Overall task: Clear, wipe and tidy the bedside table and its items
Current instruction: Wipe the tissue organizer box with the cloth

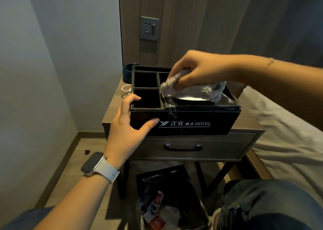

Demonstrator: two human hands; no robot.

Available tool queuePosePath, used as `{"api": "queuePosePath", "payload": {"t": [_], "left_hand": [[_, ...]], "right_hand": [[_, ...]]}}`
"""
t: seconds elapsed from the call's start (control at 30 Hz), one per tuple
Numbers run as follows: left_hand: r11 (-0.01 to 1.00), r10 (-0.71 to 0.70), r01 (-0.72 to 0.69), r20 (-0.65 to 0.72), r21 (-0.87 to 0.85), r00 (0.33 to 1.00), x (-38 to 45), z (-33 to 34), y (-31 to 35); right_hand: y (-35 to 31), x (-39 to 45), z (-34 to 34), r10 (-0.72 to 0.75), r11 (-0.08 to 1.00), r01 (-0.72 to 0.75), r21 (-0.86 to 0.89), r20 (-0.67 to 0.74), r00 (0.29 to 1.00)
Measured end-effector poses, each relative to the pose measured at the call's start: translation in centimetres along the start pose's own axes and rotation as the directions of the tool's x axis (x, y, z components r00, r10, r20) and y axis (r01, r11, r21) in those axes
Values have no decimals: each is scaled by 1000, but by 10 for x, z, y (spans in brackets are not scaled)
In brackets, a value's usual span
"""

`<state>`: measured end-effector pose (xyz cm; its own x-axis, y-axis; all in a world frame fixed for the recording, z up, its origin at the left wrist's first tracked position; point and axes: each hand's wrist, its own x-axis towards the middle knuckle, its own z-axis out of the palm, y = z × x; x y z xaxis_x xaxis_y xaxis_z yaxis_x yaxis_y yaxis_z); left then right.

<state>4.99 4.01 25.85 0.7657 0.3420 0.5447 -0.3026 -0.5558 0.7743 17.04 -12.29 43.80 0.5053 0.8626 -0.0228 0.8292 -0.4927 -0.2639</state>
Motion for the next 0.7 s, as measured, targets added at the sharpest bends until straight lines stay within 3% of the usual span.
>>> {"api": "queuePosePath", "payload": {"t": [0.07, 0.2, 0.43, 0.53, 0.7], "left_hand": [[998, 50, -50, -5, 33, 999, -2, -1, 0], [977, 166, -170, 39, 130, 985, -4, -1, -5], [969, 173, -184, 81, 166, 982, -4, -3, -6], [970, 171, -186, 100, 158, 980, -4, -6, -4], [977, 152, -164, 97, 135, 984, -4, -8, -1]], "right_hand": [[2, 12, 4, 40, 998, -44, -38, -81, 996], [3, 21, 32, 65, 987, -79, -137, -105, 992], [-13, -26, 21, -134, 980, 126, -156, -44, 990], [-5, -5, 17, -84, 979, 50, -198, -162, 983], [-2, 2, 45, -80, 946, 22, -324, -167, 983]]}}
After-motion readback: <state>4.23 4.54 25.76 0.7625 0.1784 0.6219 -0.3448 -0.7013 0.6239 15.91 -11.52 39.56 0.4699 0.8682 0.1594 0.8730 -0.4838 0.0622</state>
